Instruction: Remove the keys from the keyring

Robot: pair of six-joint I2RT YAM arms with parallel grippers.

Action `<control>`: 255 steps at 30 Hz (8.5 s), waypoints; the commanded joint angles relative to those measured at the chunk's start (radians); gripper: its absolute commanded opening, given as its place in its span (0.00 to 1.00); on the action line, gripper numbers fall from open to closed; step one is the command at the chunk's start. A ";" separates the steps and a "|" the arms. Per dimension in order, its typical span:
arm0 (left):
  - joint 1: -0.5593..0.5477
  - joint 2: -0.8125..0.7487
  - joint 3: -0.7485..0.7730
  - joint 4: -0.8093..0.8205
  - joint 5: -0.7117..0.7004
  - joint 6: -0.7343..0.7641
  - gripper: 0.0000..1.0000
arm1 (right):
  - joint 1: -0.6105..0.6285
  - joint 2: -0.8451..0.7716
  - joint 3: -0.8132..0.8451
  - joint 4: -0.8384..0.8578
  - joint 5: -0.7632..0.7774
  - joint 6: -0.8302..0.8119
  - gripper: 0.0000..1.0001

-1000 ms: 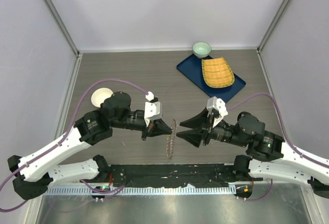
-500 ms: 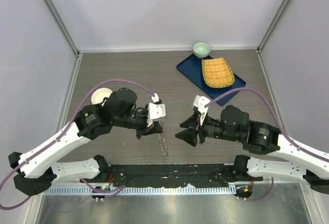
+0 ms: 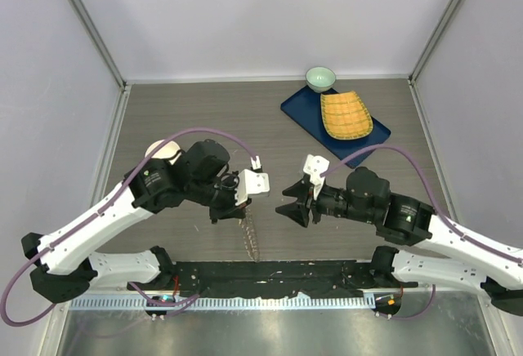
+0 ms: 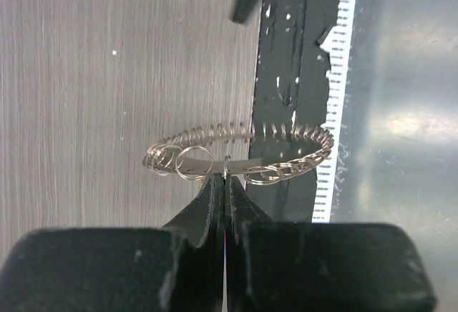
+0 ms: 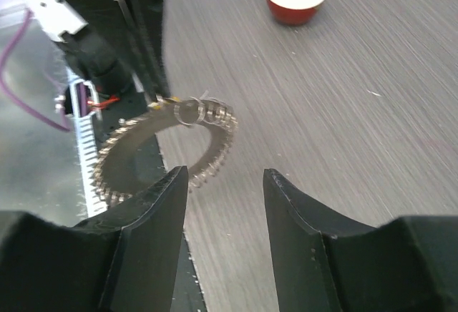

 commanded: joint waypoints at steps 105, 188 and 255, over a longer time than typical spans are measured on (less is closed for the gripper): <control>0.021 0.217 0.139 0.030 0.040 -0.122 0.07 | -0.137 0.546 -0.543 1.985 -0.379 0.428 0.01; -0.015 -0.339 -0.643 1.288 -0.282 -0.262 0.28 | -0.137 0.232 -0.489 1.994 0.040 0.496 0.01; 0.031 -0.381 -0.734 1.115 -0.639 -0.469 0.00 | -0.139 -0.142 -0.330 0.010 0.854 0.609 0.01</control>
